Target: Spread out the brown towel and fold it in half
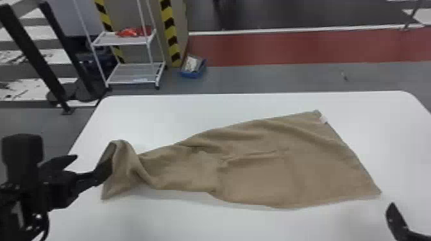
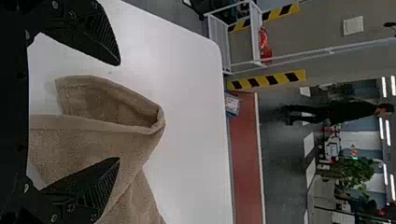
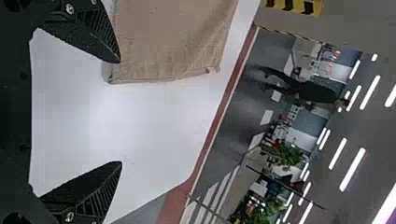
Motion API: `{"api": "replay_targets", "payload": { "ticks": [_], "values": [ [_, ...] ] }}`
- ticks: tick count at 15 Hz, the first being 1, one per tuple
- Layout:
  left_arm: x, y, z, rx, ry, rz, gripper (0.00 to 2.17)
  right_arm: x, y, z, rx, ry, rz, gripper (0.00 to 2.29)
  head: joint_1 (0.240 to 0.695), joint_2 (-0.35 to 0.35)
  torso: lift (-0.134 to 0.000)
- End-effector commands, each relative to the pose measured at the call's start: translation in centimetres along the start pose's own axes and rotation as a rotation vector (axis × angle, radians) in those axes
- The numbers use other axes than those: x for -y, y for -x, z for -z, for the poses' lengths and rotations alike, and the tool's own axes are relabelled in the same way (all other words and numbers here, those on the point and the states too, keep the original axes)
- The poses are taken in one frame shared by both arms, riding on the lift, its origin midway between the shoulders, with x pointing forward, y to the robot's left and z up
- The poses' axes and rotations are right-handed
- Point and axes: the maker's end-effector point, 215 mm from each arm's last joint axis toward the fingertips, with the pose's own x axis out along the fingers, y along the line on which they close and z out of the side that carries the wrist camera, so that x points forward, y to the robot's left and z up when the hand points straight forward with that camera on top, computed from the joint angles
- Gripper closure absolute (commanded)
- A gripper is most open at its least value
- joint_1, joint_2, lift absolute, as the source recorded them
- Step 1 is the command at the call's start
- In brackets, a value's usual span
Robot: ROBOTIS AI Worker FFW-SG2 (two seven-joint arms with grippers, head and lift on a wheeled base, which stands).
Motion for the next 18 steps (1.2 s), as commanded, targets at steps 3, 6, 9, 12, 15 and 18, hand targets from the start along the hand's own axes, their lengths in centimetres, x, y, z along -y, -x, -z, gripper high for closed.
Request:
{"api": "replay_targets", "payload": {
  "ticks": [3,6,9,12,15,18],
  "values": [
    [0.6,1.6,-1.1,0.088,-0.152,0.053,0.18,1.8,-1.3,1.2,-0.097,0.088,-0.032,0.11,0.695,0.065,-0.128],
    [1.4,3.1,-0.1,0.061,-0.206,0.109,0.18,2.4,-1.9,0.3,-0.108,0.143,-0.074,0.11,0.695,0.028,-0.128],
    [2.2,3.9,-0.6,0.086,-0.307,0.148,0.18,2.7,-2.6,-1.0,-0.094,0.205,-0.121,0.11,0.695,0.017,-0.128],
    [3.6,4.3,-0.2,0.081,-0.398,0.217,0.21,3.4,-2.8,-1.4,-0.098,0.295,-0.161,0.11,0.695,0.005,-0.128],
    [5.1,4.8,0.6,0.060,-0.450,0.291,0.21,4.2,-3.4,-1.7,-0.112,0.404,-0.183,0.11,0.695,-0.023,-0.128],
    [5.6,5.0,1.2,0.048,-0.494,0.313,0.21,4.7,-4.0,-0.8,-0.137,0.451,-0.187,0.12,0.695,-0.048,-0.128]
  ]
}}
